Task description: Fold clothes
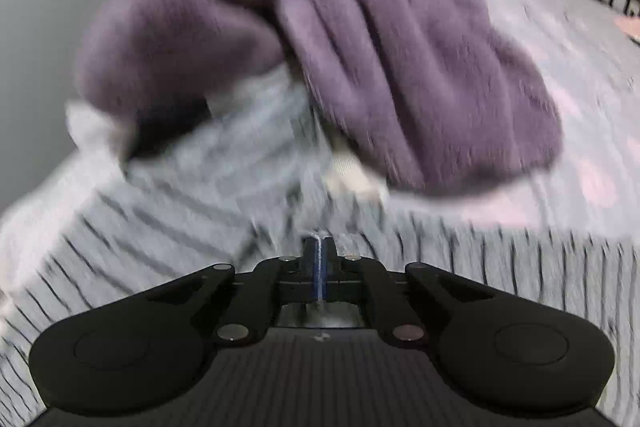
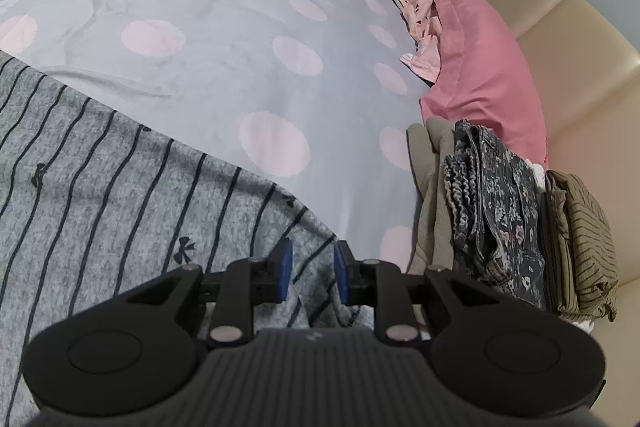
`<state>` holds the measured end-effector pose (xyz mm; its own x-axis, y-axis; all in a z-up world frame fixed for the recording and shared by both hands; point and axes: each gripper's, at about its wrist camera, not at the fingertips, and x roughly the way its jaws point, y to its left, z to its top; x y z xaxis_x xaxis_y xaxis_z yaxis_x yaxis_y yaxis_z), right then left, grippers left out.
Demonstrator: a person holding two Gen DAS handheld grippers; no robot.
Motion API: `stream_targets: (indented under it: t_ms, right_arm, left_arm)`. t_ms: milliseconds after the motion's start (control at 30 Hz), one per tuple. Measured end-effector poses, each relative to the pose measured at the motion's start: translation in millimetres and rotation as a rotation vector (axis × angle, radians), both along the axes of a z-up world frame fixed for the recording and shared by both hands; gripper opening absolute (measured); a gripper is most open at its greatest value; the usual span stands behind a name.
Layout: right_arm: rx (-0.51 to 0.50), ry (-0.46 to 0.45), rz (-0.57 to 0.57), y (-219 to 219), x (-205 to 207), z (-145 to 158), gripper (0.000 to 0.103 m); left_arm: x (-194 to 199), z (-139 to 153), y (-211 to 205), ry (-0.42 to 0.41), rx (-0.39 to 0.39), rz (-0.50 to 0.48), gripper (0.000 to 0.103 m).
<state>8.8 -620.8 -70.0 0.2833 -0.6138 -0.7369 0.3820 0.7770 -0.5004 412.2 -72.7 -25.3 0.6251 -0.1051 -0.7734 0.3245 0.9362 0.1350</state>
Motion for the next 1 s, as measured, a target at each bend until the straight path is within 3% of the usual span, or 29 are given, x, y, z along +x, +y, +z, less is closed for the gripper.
stream_targets:
  t_ms: [100, 267, 400, 467, 533, 600, 667, 767, 900, 1000]
  right_arm:
    - [-0.018, -0.022, -0.019, -3, -5, 1, 0.024]
    - [0.05, -0.076, -0.094, -11, -13, -2, 0.024]
    - [0.14, -0.163, -0.169, -15, -31, 6, 0.029]
    - [0.204, -0.222, -0.215, -17, -47, 14, 0.037]
    - [0.269, -0.283, -0.262, -19, -66, 22, 0.04]
    - [0.342, -0.337, -0.306, -19, -87, 26, 0.043]
    - [0.38, -0.373, -0.329, -18, -105, 28, 0.056]
    - [0.381, -0.411, -0.386, -19, -131, 24, 0.057]
    - [0.497, -0.454, -0.499, -34, -162, 9, 0.057]
    - [0.526, -0.441, -0.568, -39, -172, 1, 0.062]
  left_arm:
    - [10, 11, -4, -0.059, 0.019, 0.027, 0.0]
    - [19, -4, -19, -0.044, 0.06, 0.017, 0.001]
    - [10, -8, -14, -0.02, 0.07, 0.029, 0.018]
    - [-6, -2, -6, -0.034, 0.074, 0.017, 0.021]
    - [-25, 5, 2, -0.031, 0.064, -0.001, 0.031]
    - [-48, 12, 10, -0.012, 0.06, -0.029, 0.033]
    - [-71, 20, 12, 0.008, 0.065, -0.068, 0.033]
    - [-103, 30, 14, 0.031, 0.075, -0.117, 0.034]
    - [-141, 43, 11, 0.066, 0.08, -0.153, 0.034]
    - [-164, 51, 9, 0.075, 0.065, -0.168, 0.035]
